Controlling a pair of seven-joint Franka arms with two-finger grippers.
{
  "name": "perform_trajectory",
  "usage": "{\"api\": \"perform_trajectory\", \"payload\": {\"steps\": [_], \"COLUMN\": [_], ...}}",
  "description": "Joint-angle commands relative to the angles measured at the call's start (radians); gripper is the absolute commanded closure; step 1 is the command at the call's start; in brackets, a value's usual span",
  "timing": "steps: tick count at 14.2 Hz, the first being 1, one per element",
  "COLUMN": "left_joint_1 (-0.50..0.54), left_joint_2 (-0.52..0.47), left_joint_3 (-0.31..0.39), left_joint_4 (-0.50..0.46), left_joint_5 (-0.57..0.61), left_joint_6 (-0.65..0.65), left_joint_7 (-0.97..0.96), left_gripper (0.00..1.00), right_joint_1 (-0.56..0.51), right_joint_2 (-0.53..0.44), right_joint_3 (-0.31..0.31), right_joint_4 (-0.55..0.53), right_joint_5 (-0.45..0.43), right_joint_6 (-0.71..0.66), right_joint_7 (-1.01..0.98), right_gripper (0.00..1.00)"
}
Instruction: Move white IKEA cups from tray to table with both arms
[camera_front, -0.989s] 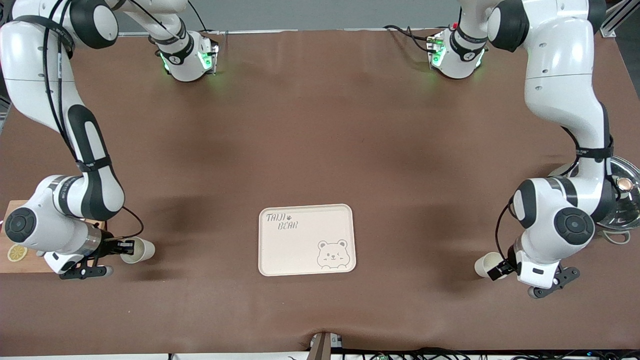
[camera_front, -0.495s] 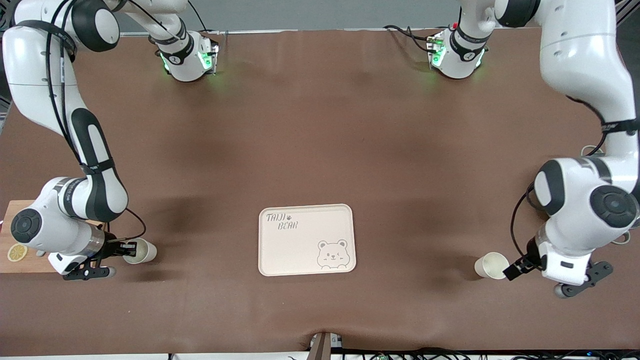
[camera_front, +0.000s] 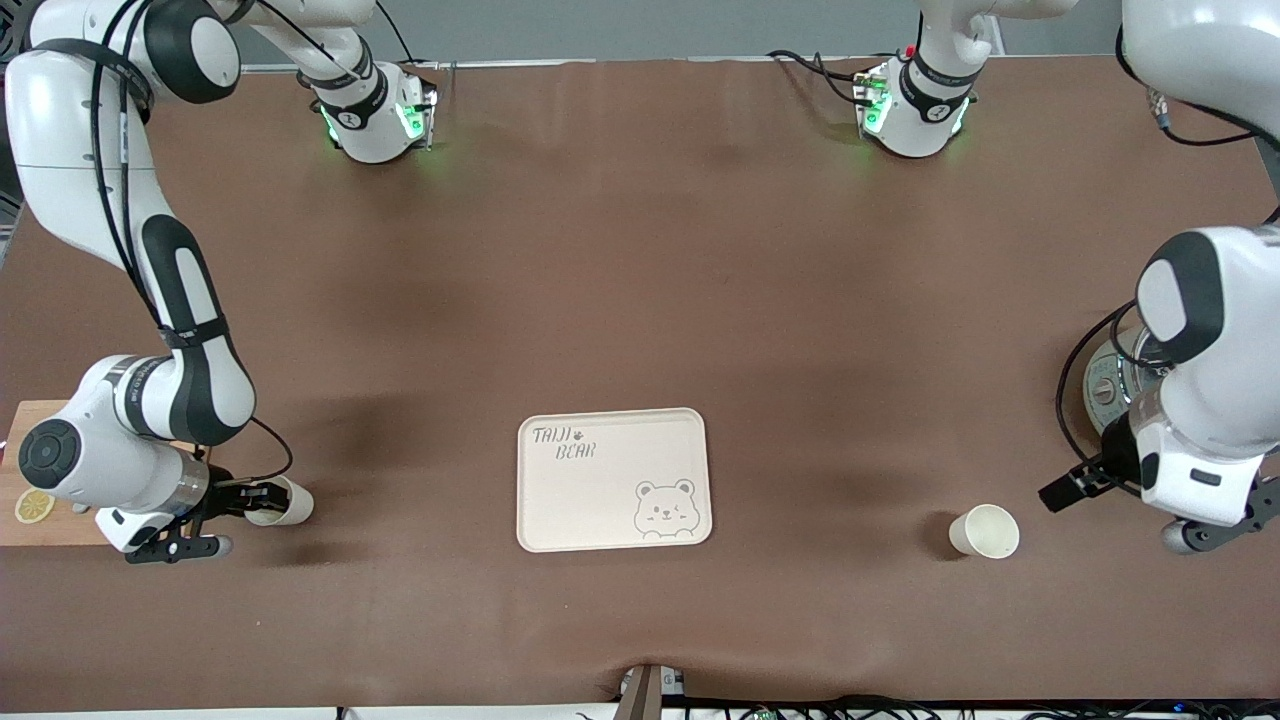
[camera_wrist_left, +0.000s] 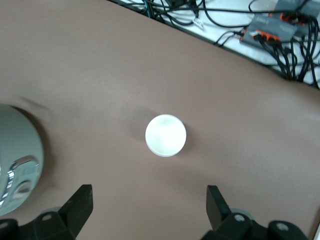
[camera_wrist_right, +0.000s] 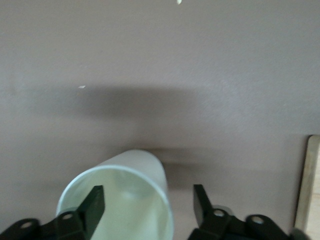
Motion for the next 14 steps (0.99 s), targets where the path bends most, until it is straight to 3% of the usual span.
{"api": "perform_trajectory", "payload": {"steps": [1,4,9,12,14], "left_joint_1": [0.009,0.002,0.002,0.012,0.014], "left_joint_2": [-0.075,-0.133,-0.240,-0.294,-0.325], "left_joint_3": [-0.007,-0.007,-0.045,-0.051,-0.051], "left_joint_4": [-0.029,-0.028,-0.028,-0.029,-0.040], "left_joint_5": [0.006,0.006,0.004,0.003,0.003], "left_joint_6": [-0.062,-0.123,-0.272,-0.349,-0.381], "left_joint_7": [0.059,0.080,0.157,0.236,0.244], "left_gripper": [0.00,0.00,0.00,0.00,0.00], "right_joint_1": [0.010,0.041,0.041,0.033,0.033], "right_joint_2": [-0.027,-0.117,-0.364,-0.511,-0.650], "right_joint_3": [0.003,-0.006,-0.011,-0.011,-0.011], "right_joint_4": [0.132,0.248,0.254,0.211,0.066], "right_joint_5": [0.006,-0.012,-0.032,-0.038,-0.038], "right_joint_6": [-0.242,-0.523,-0.766,-0.872,-0.858], "right_joint_7": [0.021,0.058,0.059,0.082,0.149], "right_gripper": [0.00,0.00,0.00,0.00,0.00]}}
